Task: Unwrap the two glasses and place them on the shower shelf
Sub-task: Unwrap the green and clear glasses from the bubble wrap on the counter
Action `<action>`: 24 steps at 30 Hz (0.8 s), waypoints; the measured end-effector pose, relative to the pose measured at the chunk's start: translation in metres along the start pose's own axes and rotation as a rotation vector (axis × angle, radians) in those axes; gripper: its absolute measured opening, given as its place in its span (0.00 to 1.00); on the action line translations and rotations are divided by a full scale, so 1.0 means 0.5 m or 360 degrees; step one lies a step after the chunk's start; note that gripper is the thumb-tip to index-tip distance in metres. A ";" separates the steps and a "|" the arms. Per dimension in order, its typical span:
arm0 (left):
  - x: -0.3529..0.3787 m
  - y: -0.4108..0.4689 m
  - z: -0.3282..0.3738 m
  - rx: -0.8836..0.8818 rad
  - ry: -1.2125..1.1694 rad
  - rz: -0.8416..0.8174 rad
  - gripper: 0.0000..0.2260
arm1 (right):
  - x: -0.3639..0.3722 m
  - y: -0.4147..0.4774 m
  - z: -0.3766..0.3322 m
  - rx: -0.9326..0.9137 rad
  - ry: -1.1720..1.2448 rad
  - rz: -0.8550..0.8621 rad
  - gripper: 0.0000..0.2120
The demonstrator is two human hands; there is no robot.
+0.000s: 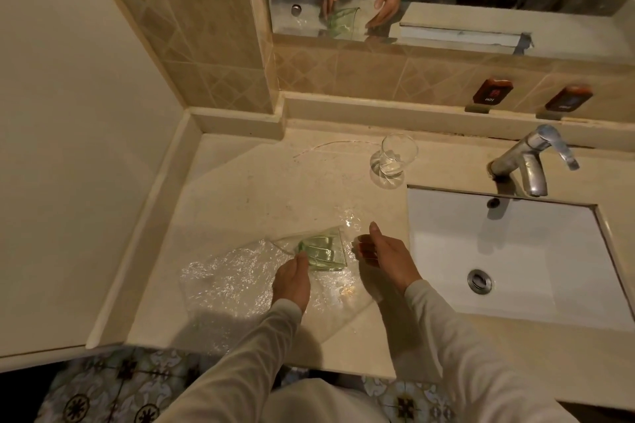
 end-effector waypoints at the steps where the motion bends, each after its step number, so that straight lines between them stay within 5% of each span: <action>1: -0.003 0.003 0.003 0.0022 -0.0006 0.0028 0.23 | -0.004 -0.001 -0.003 0.0004 0.0040 0.0011 0.24; 6: -0.027 -0.008 0.009 0.0120 -0.0187 0.0203 0.15 | 0.000 0.001 -0.007 -0.0050 -0.0006 0.0000 0.18; 9: -0.017 -0.006 0.005 0.0096 -0.0184 0.0155 0.23 | 0.004 0.005 0.000 -0.0044 0.0024 -0.0024 0.16; 17: 0.032 0.007 0.002 -0.0004 -0.0118 -0.0050 0.22 | 0.008 0.009 -0.010 -0.0128 -0.0024 -0.0065 0.08; 24: 0.041 0.011 0.000 -0.0025 0.0078 -0.0130 0.28 | 0.027 0.006 -0.030 -0.0253 -0.0085 -0.0182 0.13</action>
Point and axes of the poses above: each hand's wrist, its own y-axis towards the middle knuckle, its own x-axis out of the palm, z = x × y, the point moved 8 cm from there along y, towards the middle knuckle, and after that the axes turned 10 degrees about -y, right-handed, at the moved point
